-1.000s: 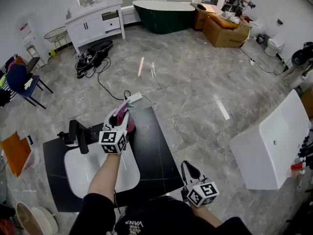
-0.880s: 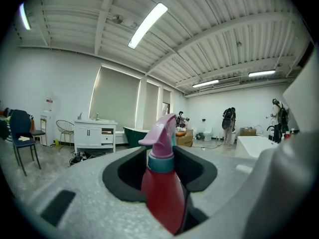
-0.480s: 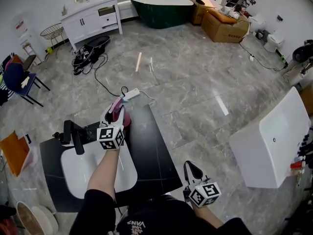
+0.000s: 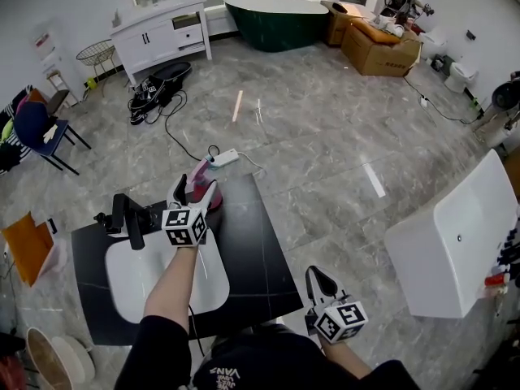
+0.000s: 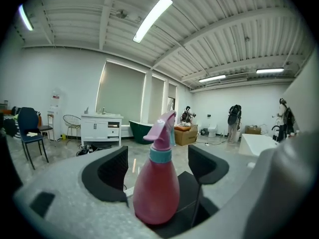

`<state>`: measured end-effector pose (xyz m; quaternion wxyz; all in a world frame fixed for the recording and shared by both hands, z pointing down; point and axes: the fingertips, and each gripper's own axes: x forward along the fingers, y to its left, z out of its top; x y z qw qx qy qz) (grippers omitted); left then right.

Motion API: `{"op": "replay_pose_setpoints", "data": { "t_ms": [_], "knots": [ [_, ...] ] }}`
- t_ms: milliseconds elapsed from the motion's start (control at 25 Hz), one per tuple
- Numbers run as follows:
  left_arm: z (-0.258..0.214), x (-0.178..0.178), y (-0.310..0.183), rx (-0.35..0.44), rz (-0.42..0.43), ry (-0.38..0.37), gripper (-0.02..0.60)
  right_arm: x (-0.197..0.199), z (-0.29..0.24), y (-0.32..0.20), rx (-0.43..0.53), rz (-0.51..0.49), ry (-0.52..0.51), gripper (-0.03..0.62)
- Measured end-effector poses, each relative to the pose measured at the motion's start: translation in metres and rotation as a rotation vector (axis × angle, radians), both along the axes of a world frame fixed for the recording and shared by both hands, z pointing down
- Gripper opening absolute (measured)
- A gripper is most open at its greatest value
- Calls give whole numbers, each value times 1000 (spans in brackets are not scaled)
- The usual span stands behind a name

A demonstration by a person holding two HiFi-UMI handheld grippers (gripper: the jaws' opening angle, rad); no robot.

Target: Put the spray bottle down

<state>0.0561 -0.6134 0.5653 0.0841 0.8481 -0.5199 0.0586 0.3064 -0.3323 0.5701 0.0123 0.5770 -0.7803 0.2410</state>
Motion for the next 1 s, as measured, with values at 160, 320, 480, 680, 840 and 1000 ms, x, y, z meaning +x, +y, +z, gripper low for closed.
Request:
{"op": "replay_pose_setpoints", "data": {
  "t_ms": [160,320,480,680,840,1000],
  "knots": [
    [-6,-5,21,-25,10,5,377,-3,-6,3,4,-11,-2,0],
    [-11,-10,54,-43,23,-3,367,-13,-10,9,18,-27,-2,0],
    [-18,-16,97,-40,56,-18,293,-29,-14,19,32,-52,-3,0],
    [-33,-35,157,-36,69,-23,215,-49,-25,42,56,-75,1,0],
    [-48,-57,207,-20,63,-7,147,-64,-32,65,70,-86,8,0],
    [-65,-81,257,6,61,43,49,-78,-40,89,83,-93,22,0]
  ]
}}
